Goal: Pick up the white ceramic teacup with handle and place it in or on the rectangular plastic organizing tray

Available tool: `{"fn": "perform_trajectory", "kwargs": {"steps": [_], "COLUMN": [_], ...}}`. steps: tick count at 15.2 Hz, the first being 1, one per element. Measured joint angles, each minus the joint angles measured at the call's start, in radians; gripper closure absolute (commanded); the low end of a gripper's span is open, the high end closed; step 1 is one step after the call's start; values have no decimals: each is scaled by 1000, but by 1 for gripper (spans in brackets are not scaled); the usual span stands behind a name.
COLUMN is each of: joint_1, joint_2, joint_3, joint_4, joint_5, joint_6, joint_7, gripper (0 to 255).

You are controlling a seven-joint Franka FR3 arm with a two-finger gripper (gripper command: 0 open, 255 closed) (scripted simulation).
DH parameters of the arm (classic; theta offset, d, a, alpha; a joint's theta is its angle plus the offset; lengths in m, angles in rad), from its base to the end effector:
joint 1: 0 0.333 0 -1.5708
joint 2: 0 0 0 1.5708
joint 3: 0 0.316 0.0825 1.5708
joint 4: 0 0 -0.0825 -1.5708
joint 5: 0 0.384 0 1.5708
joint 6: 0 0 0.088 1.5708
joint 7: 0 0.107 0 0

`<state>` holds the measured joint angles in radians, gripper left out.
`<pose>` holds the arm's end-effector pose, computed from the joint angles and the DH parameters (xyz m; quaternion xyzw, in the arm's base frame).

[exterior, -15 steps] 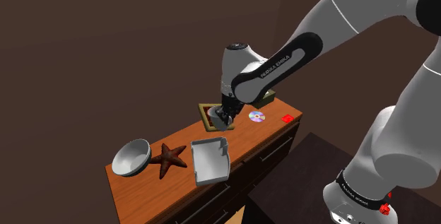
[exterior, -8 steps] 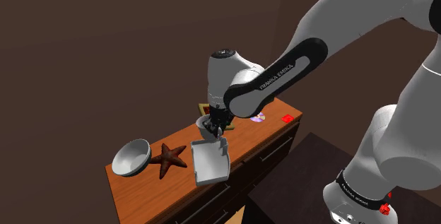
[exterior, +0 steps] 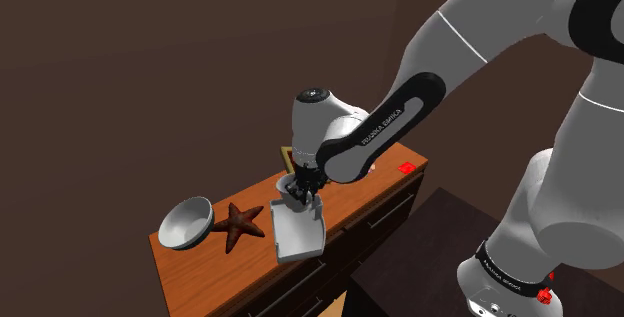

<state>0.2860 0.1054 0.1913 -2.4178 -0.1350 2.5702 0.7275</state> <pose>0.4411 0.2314 0.2717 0.9969 -0.0699 0.0363 0.0088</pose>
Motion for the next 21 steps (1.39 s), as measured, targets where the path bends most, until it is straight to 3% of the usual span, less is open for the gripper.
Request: {"fn": "perform_trajectory", "kwargs": {"steps": [10, 16, 17, 21], "joint_1": [15, 17, 17, 17], "joint_2": [123, 137, 137, 137], "joint_3": [-25, -29, -29, -29], "joint_4": [-7, -4, -4, -4], "joint_5": [-74, -82, -82, -82], "joint_6": [126, 136, 137, 137], "joint_7": [62, 67, 67, 67], "gripper": [255, 255, 0, 0]}}
